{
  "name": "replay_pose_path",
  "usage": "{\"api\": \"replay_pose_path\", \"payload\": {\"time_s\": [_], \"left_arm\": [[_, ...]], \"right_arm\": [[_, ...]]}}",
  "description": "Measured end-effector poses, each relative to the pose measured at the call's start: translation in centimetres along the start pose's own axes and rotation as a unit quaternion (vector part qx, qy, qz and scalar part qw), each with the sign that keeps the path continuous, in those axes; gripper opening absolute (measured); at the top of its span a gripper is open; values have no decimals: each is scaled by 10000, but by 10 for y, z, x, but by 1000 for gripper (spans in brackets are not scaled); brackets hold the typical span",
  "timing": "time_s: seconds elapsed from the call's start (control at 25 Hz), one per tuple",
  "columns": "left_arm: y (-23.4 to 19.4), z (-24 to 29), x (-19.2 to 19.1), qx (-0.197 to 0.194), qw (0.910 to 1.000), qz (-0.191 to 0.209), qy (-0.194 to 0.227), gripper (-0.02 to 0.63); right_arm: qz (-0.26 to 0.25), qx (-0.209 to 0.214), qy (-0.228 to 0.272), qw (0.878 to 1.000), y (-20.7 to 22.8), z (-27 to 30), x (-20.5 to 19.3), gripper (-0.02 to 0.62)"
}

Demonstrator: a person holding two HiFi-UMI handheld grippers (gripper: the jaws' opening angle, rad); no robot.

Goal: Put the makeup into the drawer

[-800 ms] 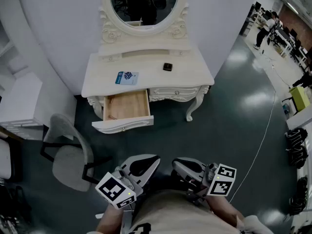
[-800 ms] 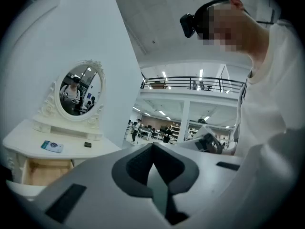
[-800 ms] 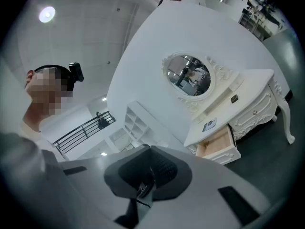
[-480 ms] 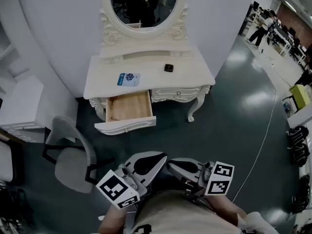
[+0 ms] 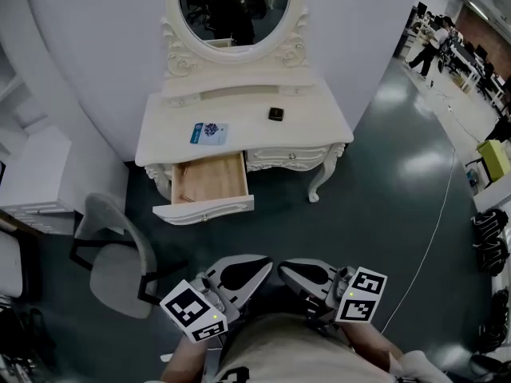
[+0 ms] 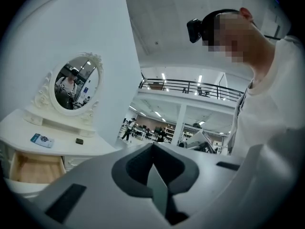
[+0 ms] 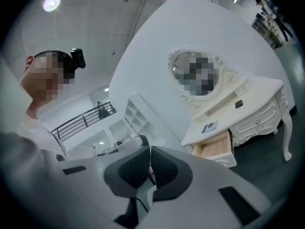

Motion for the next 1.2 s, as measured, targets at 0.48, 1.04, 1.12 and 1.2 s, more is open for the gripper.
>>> {"api": "replay_pose_path", "payload": {"time_s": [0.48, 1.04, 1.12, 1.2], "left_arm": [[-27, 88, 8, 459, 9975, 118, -520, 54], [-68, 157, 30, 2050, 9761, 259, -674, 54], [-69, 166, 30, 2096, 9754, 228, -638, 54], [-70, 177, 29, 2088, 9752, 223, -695, 54]], "right_arm": [[-364, -222, -241, 9988, 78, -33, 50, 28], [-424, 366, -681, 9961, 159, -63, 126, 29], [-416, 372, -702, 9960, 169, -69, 133, 29], [-363, 332, -694, 9964, 179, -74, 140, 29]]}}
Point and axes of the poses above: the fingertips, and each gripper's own axes: z forward along the fingers, y to its right, x out of its top, the point moved 6 cm from there along -z, backward along the fingers, and after that the axes turned 6 degrees about z, right-handed, at the moved point
